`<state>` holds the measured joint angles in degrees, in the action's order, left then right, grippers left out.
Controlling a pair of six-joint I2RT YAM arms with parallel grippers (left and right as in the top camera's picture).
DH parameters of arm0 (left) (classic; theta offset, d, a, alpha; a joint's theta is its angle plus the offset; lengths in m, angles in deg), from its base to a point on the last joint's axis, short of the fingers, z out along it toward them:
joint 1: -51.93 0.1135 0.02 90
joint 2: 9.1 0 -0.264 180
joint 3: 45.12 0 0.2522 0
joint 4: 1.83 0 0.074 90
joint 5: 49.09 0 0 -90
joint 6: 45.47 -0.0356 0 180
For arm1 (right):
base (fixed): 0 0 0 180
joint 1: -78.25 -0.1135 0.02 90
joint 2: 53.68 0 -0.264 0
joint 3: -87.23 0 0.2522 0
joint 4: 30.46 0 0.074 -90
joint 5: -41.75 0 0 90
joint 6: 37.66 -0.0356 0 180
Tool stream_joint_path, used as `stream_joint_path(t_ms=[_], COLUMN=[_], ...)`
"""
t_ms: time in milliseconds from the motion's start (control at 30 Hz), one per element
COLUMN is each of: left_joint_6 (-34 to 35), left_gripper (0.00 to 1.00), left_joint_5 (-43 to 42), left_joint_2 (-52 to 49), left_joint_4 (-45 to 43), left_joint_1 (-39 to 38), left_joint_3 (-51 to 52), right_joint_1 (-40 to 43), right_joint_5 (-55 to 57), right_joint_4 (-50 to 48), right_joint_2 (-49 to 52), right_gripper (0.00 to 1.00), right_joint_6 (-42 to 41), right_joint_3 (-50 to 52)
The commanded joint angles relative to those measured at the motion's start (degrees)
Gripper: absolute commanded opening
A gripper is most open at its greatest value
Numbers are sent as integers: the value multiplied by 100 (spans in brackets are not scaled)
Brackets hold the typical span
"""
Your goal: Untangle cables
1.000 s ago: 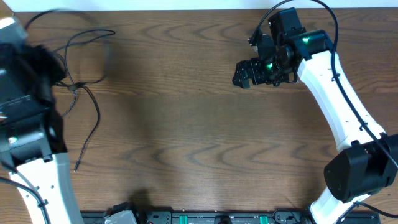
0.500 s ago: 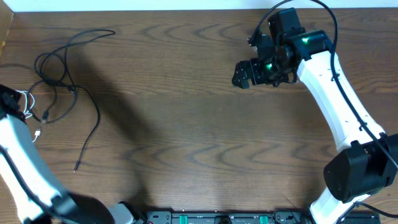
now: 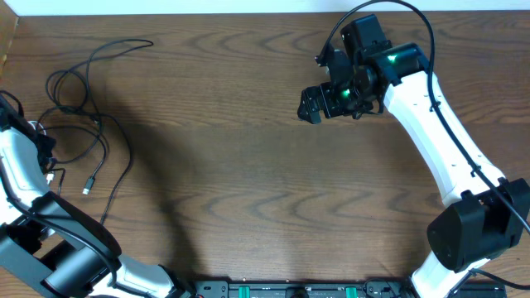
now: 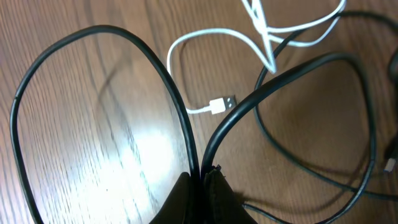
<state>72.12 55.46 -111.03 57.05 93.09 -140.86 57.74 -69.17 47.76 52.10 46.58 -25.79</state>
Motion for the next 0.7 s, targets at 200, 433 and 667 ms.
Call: stream_joint_path(t_ms=[200, 433, 667], left_joint_6=[599, 621, 612], left_gripper=[8, 8, 80], left_joint_5=[140, 133, -190], left_joint_2=[-101, -105, -105], left_joint_4=[262, 127, -216], left_joint_1=[35, 35, 33], left_joint_3=[227, 227, 225], right_joint_1=[-39, -39, -37], right_joint_5=[153, 153, 153], right_joint_4=[-59, -59, -83], right_joint_2=[-151, -151, -151], right_gripper=[99, 99, 99], right_joint_6=[122, 177, 179], right_joint_3=[-24, -24, -24])
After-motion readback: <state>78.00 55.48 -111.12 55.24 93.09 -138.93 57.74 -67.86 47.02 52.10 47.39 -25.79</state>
